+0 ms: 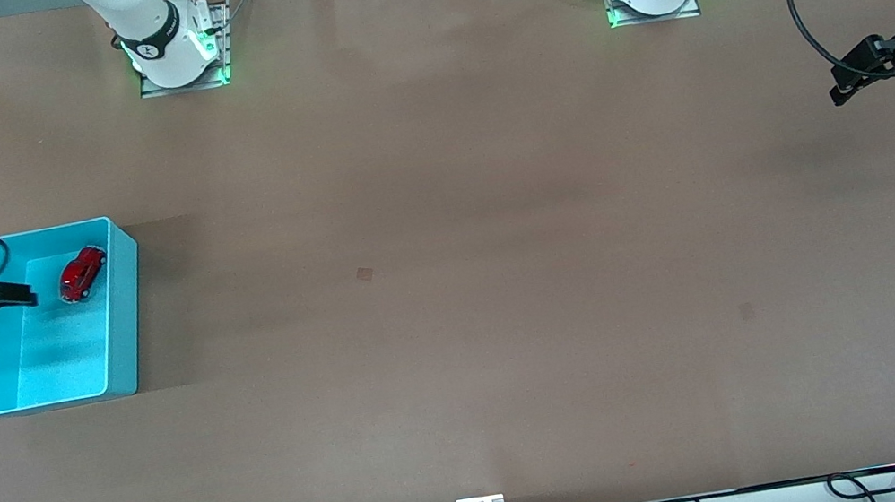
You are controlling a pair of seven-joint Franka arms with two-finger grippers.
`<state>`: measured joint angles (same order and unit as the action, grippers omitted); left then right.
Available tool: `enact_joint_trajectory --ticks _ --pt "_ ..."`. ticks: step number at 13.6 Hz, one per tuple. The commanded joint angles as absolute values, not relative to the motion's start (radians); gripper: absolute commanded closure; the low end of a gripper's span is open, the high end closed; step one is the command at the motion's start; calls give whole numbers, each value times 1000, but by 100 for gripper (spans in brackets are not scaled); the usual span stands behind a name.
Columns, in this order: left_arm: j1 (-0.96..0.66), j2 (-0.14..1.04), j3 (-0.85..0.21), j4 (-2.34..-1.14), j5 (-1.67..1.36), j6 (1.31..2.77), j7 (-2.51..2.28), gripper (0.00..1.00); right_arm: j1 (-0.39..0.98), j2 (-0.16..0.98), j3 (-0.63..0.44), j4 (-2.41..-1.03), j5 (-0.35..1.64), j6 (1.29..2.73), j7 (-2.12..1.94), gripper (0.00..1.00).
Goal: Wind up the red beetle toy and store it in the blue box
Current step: 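Raise the right gripper up out of the box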
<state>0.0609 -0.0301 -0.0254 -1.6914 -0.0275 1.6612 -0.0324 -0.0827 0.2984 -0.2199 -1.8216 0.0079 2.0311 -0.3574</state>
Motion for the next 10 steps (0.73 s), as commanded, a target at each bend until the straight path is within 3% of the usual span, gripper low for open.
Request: enact_joint_trajectory --ticks 1,5,10 --pt "64 -38 -28 -1687 -35 1649 -15 0 -78 246 -175 -1760 3 1947 -360 0" --pt "64 -38 -28 -1687 -35 1651 -15 0 -77 235 -94 -1576 -1 1696 -351 0" --pt "64 -38 -28 -1687 -35 1651 -15 0 -75 187 17 -1468 -60 1504 -292 0"
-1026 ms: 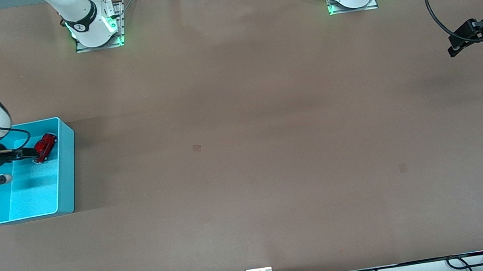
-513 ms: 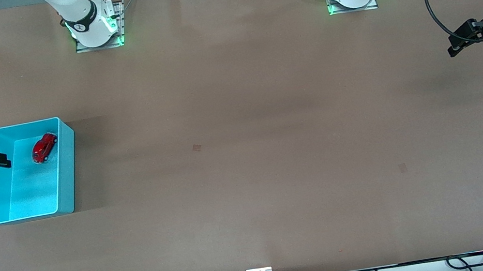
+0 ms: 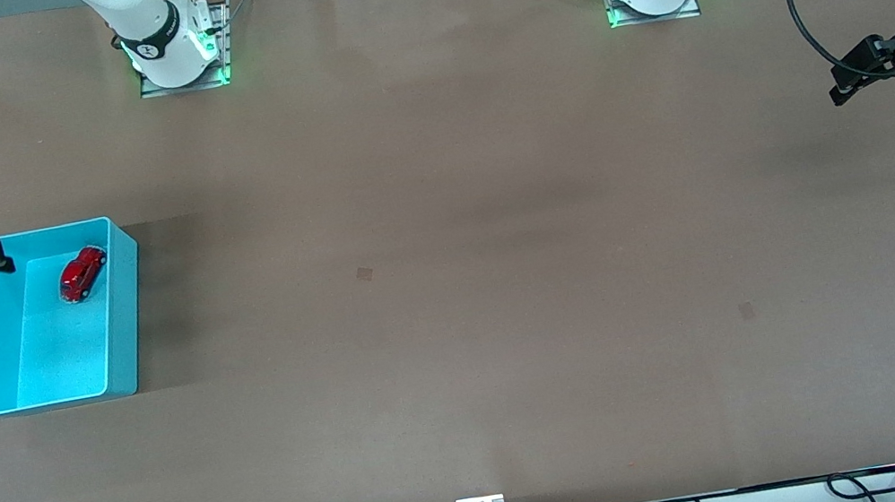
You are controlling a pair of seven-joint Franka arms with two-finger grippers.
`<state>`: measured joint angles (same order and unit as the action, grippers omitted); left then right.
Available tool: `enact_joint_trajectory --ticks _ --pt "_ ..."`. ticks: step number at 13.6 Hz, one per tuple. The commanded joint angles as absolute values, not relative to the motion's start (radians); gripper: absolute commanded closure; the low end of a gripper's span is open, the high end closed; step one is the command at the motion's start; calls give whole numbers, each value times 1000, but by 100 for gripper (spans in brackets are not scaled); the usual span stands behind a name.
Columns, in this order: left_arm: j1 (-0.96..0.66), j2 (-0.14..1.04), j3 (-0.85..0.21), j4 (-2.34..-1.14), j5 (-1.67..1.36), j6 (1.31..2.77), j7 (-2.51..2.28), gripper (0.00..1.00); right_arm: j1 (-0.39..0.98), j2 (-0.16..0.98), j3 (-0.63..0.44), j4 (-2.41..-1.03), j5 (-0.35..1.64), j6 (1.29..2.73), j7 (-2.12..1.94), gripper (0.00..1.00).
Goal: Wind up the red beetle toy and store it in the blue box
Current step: 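Raise the right gripper up out of the box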
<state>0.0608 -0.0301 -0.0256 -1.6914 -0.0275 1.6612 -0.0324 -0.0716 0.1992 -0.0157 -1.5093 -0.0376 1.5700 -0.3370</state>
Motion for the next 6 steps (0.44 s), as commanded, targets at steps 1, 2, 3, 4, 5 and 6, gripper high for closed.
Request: enact_joint_trajectory --ticks 1,2,3,4,5,6 --pt "64 -37 -28 -1687 -35 1651 -15 0 -75 167 17 -1465 -52 1497 -269 0" --pt "64 -38 -28 -1687 -35 1651 -15 0 -71 158 17 -1465 -51 1496 -262 0" --pt "64 -37 -28 -1687 -35 1651 -15 0 -57 152 15 -1466 -52 1496 -261 0" --pt "66 -37 -26 -1689 -35 1651 -15 0 -51 149 11 -1470 -52 1496 -261 0" --pt "66 -37 -26 -1689 -35 1651 -15 0 -51 144 9 -1471 -51 1496 -261 0" --pt "66 -37 -26 -1689 -35 1651 -15 0 -51 144 8 -1473 -51 1496 -262 0"
